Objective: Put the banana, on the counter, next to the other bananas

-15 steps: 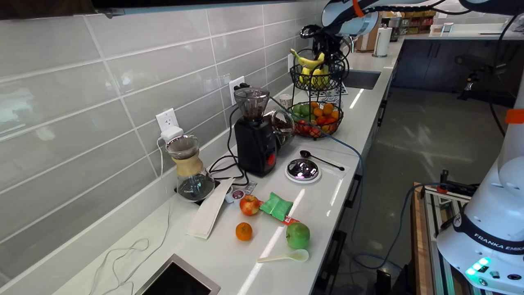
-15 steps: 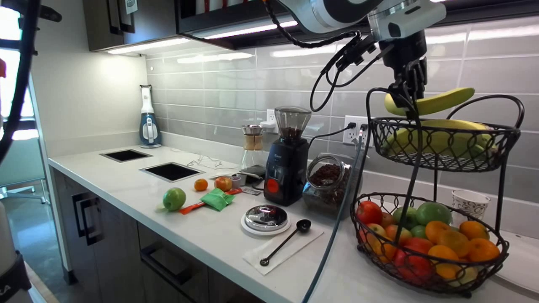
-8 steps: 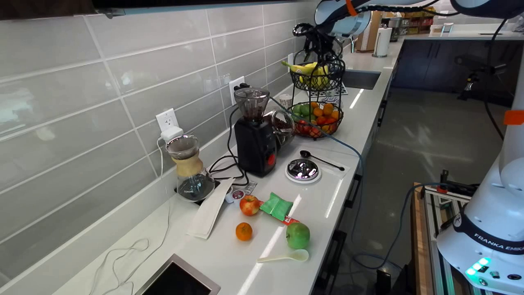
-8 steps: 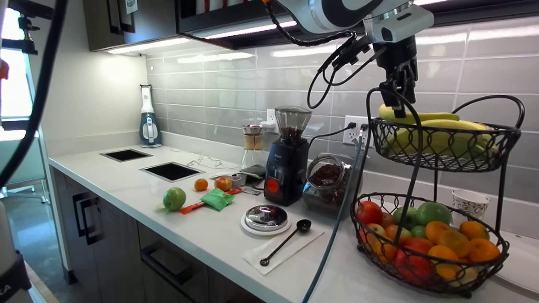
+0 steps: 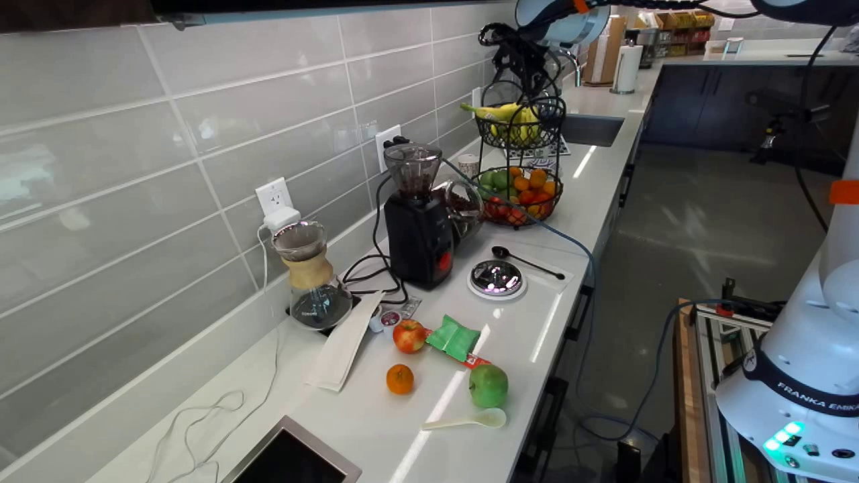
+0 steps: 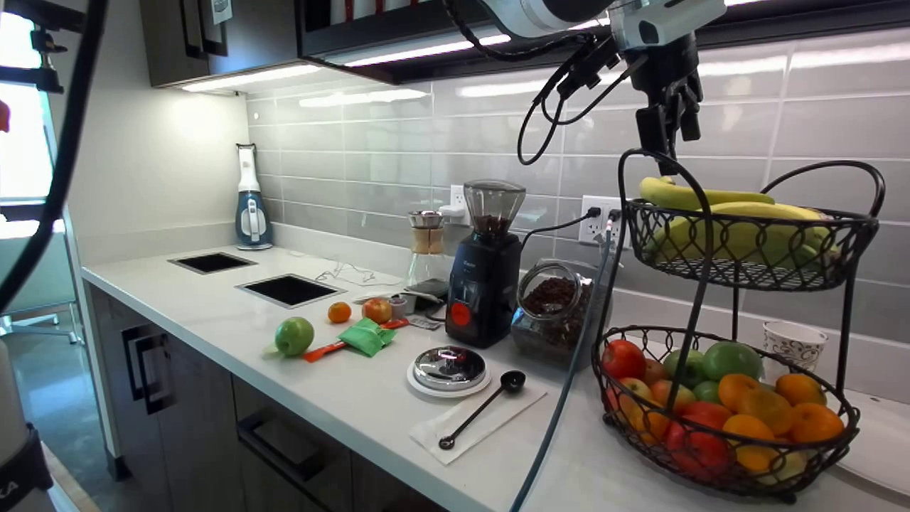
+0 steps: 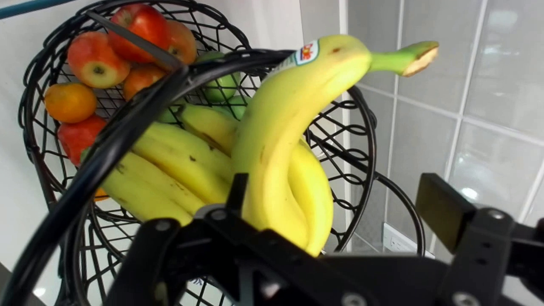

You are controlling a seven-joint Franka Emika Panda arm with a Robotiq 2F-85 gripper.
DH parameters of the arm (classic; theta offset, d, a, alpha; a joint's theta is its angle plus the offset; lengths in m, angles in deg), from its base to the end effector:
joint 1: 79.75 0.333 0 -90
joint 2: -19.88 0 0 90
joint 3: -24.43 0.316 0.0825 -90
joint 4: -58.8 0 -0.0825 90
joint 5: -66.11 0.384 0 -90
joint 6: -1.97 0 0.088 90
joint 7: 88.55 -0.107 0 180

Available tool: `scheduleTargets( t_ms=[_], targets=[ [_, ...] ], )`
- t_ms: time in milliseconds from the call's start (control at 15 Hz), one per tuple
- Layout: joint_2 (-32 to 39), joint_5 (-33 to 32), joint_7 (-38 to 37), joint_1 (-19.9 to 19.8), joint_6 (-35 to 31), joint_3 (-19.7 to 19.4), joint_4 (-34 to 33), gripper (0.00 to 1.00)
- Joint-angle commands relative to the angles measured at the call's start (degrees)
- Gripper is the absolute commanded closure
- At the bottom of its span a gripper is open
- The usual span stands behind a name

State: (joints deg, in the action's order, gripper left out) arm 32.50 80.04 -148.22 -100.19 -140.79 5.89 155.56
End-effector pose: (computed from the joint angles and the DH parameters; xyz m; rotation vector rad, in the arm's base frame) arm 0.5315 -0.4069 0.5397 -1.6889 2.2222 -0.8066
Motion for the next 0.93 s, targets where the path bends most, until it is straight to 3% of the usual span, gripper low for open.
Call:
scheduleTargets(
  t_ms=[0, 333, 533, 867],
  targets=[
    [-3.03, -3.4, -0.96, 1.03, 0.61, -1.61, 1.88, 0.0],
    [-7.9, -8.63, 12.64, 0.59, 1.34, -1.23, 4.81, 0.0],
    [-11.79, -6.66, 23.32, 0.56, 3.46, -0.47, 8.2, 0.0],
    [-18.12, -12.89, 33.16, 1.81, 7.95, 0.47, 14.4, 0.0]
  ],
)
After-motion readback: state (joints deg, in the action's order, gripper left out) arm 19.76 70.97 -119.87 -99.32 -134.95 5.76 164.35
